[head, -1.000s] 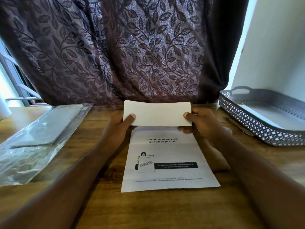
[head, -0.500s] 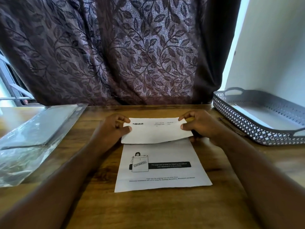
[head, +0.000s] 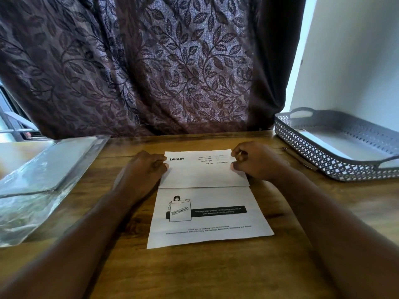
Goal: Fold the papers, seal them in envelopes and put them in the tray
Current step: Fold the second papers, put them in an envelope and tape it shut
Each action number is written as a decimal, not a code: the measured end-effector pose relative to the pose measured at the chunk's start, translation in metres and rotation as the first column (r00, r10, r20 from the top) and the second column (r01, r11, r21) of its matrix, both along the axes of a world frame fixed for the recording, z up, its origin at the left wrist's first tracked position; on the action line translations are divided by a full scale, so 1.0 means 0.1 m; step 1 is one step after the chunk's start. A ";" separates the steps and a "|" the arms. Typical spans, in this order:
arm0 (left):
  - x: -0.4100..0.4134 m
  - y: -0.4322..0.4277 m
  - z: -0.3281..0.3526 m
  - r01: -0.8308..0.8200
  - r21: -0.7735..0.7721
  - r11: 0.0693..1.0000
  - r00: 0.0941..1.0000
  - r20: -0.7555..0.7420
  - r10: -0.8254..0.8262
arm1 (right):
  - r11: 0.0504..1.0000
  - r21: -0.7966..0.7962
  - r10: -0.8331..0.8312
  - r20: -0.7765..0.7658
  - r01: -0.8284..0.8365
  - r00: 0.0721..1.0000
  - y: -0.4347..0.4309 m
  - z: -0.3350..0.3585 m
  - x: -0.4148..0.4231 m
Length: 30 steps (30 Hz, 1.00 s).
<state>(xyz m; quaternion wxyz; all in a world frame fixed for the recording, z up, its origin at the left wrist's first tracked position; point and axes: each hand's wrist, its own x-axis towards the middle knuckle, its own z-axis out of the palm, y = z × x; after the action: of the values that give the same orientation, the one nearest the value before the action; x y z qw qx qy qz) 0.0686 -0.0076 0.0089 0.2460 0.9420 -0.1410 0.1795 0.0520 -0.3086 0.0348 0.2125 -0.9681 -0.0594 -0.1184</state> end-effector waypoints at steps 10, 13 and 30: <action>-0.14 -0.07 0.09 -0.004 0.034 0.999 0.996 0.093 0.000 | 0.996 -0.024 0.086 0.149 -0.084 0.985 0.43 -0.13 -0.10; -0.26 -0.08 0.10 0.029 0.099 0.995 0.996 0.087 -0.037 | 0.990 -0.036 0.137 0.156 -0.133 0.978 0.64 -0.12 -0.15; -1.44 1.75 0.07 -0.363 0.012 0.932 0.910 0.222 0.351 | 0.823 0.063 0.554 0.135 -0.565 0.821 2.82 -0.23 -0.94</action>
<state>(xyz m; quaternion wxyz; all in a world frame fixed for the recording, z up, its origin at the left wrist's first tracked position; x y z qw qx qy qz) -0.0759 0.1677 0.0158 0.1673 0.9329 0.0028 0.3189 -0.0422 -0.0268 0.0115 0.2826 -0.8880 -0.3466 -0.1072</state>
